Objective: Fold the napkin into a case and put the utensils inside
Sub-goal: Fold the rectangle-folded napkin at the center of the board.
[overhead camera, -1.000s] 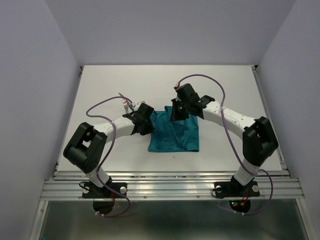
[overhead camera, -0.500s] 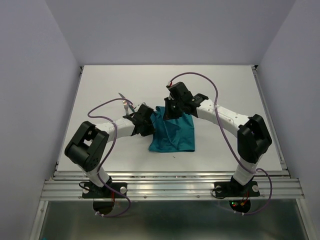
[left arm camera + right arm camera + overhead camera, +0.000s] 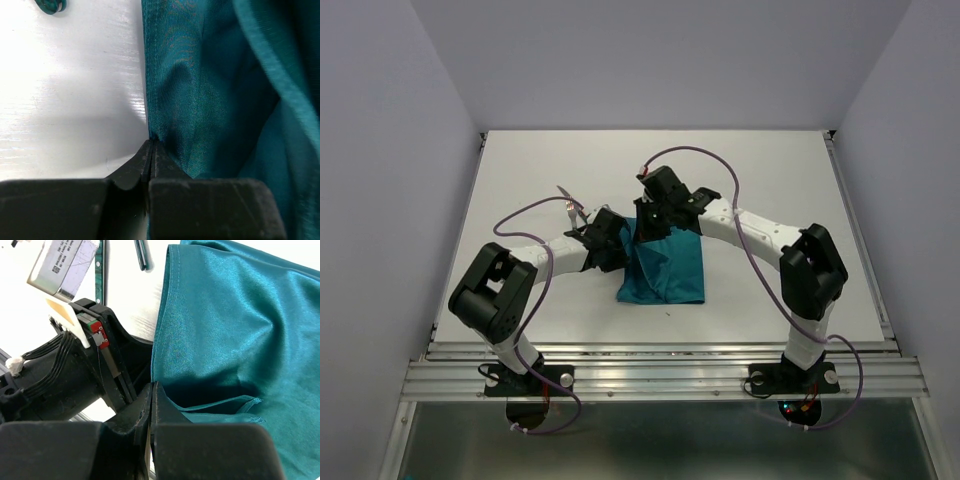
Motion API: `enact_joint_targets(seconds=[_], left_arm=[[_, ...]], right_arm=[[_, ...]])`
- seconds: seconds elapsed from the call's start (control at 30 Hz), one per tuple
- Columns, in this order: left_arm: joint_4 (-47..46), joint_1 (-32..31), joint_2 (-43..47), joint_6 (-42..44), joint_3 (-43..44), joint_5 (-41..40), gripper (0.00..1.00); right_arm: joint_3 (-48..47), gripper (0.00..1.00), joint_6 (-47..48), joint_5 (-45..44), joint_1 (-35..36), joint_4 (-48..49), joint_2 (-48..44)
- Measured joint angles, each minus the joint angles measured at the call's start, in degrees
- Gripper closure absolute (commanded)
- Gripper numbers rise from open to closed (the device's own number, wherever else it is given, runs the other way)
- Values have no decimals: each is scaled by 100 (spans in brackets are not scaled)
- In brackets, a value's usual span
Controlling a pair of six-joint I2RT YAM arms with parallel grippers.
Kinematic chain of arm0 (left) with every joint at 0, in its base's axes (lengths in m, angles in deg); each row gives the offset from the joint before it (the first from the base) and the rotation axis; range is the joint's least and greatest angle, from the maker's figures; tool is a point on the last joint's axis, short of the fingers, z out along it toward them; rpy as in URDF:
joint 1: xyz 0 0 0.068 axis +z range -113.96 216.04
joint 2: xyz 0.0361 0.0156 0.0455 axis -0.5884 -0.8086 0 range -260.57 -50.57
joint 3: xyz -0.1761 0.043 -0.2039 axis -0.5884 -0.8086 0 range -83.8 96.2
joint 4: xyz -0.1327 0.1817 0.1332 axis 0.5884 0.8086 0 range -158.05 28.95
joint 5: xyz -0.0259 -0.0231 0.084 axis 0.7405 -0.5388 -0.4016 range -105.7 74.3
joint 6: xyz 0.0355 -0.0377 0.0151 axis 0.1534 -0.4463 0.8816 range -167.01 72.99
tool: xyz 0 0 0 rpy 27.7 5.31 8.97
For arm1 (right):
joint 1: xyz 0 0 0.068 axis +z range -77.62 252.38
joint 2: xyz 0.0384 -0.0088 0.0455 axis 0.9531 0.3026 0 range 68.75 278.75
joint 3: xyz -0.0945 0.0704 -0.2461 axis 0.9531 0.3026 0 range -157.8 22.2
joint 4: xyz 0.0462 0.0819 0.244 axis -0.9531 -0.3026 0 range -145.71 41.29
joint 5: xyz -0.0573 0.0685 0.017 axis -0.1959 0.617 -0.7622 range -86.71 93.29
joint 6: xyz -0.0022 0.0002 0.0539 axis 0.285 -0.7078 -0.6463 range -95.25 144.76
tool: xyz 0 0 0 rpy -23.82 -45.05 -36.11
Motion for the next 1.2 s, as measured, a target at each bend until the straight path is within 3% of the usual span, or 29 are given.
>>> enact_joint_targets(seconds=[0.87, 0.97, 1.03, 1.07, 1.2], left_arm=[[-173, 0, 35, -20, -103, 2, 94], [-181, 0, 37, -24, -111, 2, 94], [-208, 0, 52, -33, -136, 2, 94], [-221, 0, 63, -37, -149, 0, 93], [-157, 9, 125, -44, -188, -48, 87]], right_arm=[[-474, 99, -48, 103, 216, 59, 669], [-474, 81, -68, 101, 221, 59, 754], [-472, 57, -94, 94, 227, 57, 798], [-474, 51, -129, 72, 229, 57, 802], [-461, 41, -120, -229, 221, 39, 800]])
